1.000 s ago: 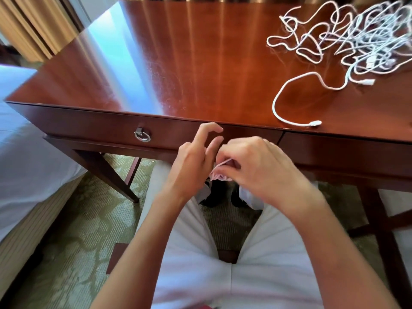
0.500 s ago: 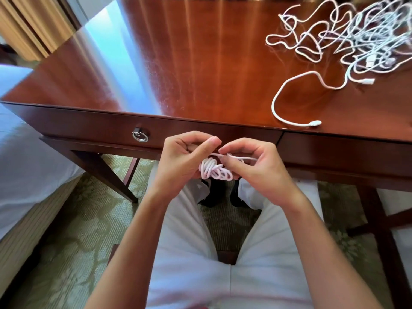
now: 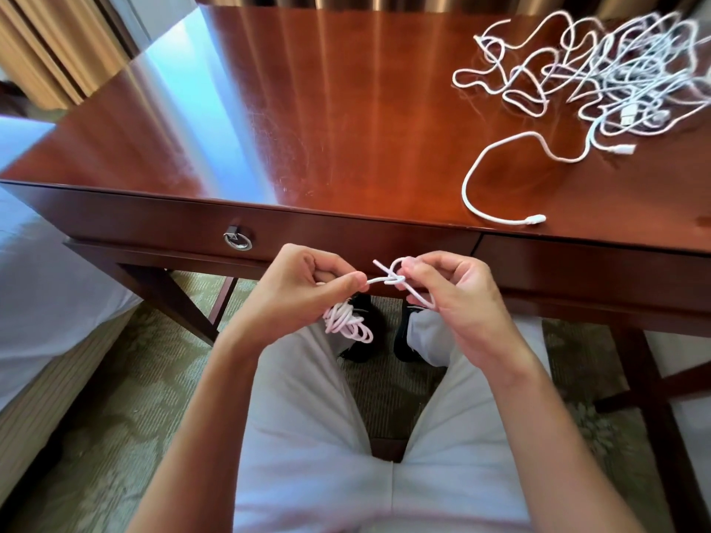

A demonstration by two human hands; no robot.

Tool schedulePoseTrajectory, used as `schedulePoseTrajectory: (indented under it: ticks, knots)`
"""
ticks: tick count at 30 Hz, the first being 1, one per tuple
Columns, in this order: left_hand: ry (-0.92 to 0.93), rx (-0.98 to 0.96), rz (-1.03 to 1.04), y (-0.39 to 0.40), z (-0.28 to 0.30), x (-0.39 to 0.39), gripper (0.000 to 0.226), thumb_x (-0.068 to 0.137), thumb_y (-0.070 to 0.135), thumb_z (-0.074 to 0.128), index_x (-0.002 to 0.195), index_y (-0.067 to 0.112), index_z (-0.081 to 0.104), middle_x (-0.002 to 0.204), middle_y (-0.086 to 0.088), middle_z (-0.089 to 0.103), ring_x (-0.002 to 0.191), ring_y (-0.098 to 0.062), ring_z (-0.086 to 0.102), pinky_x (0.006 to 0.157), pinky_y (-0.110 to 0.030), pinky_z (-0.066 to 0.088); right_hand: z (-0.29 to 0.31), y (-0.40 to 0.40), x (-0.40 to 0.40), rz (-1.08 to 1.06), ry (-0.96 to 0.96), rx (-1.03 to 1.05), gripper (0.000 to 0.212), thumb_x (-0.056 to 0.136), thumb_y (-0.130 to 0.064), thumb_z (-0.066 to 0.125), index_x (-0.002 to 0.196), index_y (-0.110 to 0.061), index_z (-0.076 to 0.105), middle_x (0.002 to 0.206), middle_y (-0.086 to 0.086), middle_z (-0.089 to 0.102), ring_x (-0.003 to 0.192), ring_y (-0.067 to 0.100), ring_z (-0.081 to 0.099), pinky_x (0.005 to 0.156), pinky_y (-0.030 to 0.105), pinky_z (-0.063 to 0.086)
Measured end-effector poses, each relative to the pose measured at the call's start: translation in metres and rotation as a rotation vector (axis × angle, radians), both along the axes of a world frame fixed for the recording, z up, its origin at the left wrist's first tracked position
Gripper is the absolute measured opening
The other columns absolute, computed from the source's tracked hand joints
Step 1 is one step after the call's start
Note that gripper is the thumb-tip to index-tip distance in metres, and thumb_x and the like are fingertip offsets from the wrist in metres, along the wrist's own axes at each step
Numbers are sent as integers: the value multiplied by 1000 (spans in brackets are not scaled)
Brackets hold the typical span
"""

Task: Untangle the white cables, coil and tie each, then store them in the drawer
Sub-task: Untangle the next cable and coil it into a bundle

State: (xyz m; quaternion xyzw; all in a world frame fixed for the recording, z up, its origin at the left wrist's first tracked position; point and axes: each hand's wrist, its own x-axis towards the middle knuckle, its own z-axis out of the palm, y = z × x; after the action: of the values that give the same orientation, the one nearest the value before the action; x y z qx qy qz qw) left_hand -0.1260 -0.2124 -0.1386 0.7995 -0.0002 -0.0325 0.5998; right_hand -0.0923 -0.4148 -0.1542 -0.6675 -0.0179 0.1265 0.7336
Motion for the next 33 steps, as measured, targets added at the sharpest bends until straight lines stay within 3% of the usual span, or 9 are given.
schedulePoseTrajectory:
  ticks: [4,7,11,17,20,24,26,29,33]
  knots:
    - [-22,-27,51,3,-1,-1,16,92,11,70,79,5,77,48,8,27,47,-10,18,46,-20,15,-4,3,-3,-41,47,61,13,98,-17,64,89,-7,65,55,-3,54,46,7,45,48,17,41]
    - [-37,-16,115,11,-4,-1,16,92,11,70,78,6,77,48,4,30,46,-9,20,45,-19,15,-4,-5,-3,-53,38,8,14,96,-18,67,89,-7,65,49,-8,41,43,5,30,44,16,30]
    - [-80,45,200,20,-6,0,15,91,8,71,77,7,76,47,4,35,44,-7,25,43,-18,19,0,-22,2,12,-174,-379,13,88,-25,78,78,-17,74,54,-8,52,52,5,42,54,15,37]
    - [-119,108,230,17,-9,4,14,91,10,71,78,6,76,45,10,39,45,-4,28,44,-18,24,1,-30,10,83,-340,-663,10,87,-36,77,84,-28,73,57,-4,55,55,4,44,58,30,40]
    - [-104,115,181,9,-9,4,15,91,9,70,78,6,76,45,10,37,45,-4,28,45,-17,23,-1,-21,7,93,-501,-960,26,89,-32,75,113,-32,66,79,-13,53,78,9,53,71,34,47]
    - [-83,81,143,-2,-10,6,15,91,10,70,79,6,77,46,8,37,47,-6,26,45,-21,20,-14,9,-13,36,-910,-1316,67,77,-19,84,136,-23,53,118,3,56,108,26,55,88,40,46]
    - [-73,52,131,-5,-10,5,14,91,9,71,78,8,77,46,10,38,47,-5,26,45,-20,21,-23,18,-19,62,-970,-1166,63,79,-19,83,136,-18,56,126,2,58,118,23,56,97,36,43]
    - [-84,6,132,-4,-11,2,15,91,10,71,77,11,77,47,5,37,48,-10,27,44,-22,21,-20,24,-23,36,-596,-545,50,87,-18,78,133,-16,59,123,-6,65,117,5,60,103,18,42]
    - [-67,-42,104,-8,-13,0,14,92,9,69,79,10,76,46,8,45,45,-6,32,43,-19,24,-12,25,-17,81,-404,-308,34,91,-14,74,123,-17,64,116,-7,71,114,2,65,103,28,50]
